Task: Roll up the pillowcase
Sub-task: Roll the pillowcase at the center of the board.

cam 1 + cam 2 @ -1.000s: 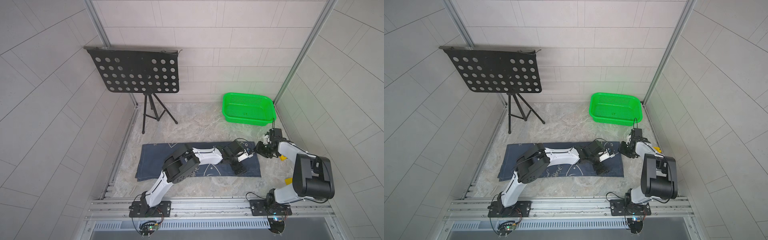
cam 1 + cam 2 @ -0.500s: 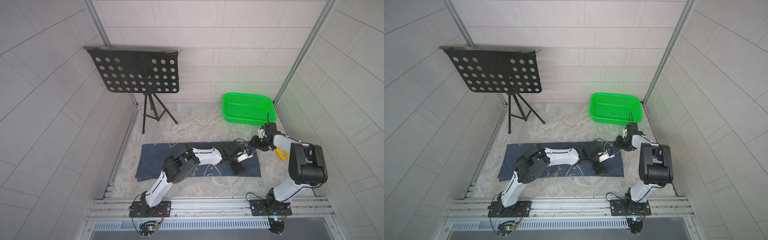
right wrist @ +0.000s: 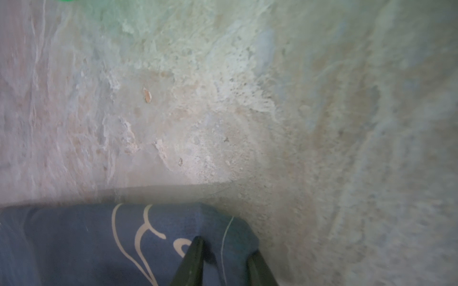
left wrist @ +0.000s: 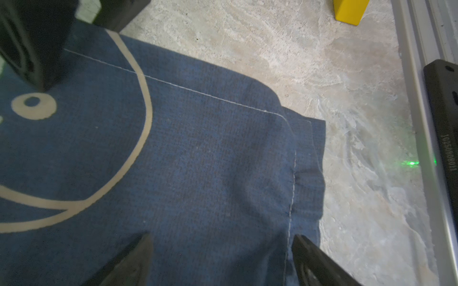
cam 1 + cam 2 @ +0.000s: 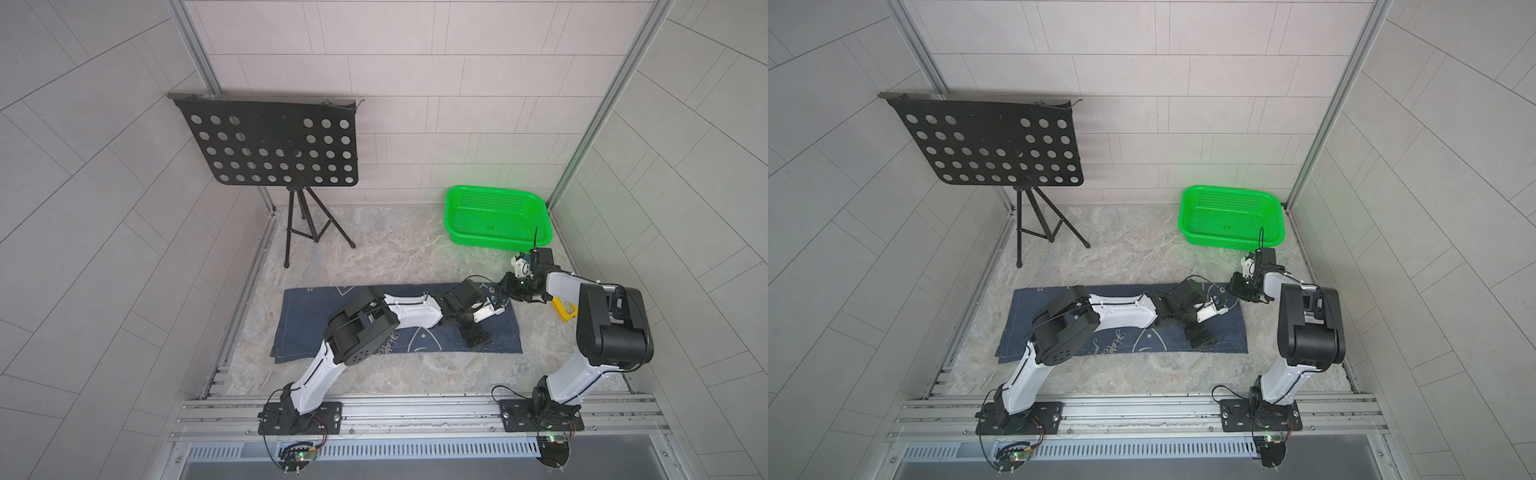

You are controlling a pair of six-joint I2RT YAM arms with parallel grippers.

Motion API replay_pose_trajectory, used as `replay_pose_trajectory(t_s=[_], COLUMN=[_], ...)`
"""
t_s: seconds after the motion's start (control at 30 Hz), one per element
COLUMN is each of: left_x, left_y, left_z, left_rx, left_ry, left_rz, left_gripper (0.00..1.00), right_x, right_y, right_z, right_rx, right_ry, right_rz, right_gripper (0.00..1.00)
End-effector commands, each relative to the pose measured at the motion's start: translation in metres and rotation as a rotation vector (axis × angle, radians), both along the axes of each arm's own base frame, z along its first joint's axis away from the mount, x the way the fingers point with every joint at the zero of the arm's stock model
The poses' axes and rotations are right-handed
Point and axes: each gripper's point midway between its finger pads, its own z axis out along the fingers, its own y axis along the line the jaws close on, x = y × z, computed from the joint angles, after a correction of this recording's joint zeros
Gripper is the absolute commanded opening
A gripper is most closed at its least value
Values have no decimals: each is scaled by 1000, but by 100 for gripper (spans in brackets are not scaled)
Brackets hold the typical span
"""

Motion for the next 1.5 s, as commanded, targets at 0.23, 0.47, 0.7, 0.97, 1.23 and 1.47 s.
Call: replay_pose_trajectory(t_s=[0.23,0.47,0.7,0.97,1.23,1.47], left_x=[-3,2,1,25,51,60], left_y=[26,11,30,89,149,168], left_z=[-31,37,93,127,139,133], left_rx=[115,8,-81,-160,-166,-151], left_ry=[73,52,58,98,84,81], left_rz=[32,20,64,255,393,431], left_gripper=[96,96,96,95,95,95], right_x=[-7,-14,-17,-16,-16,-20], right_y=[-2,-4,-5,18,41,59], right_z=[12,19,27,31,39,32], right_rx=[-33,-153,-314,-429,-565,-589], right_ry=[-52,-52,-26,-13,-2,28], right_rz=[-18,-38,-111,-75,-11,32], right_gripper=[5,2,4,6,10,16])
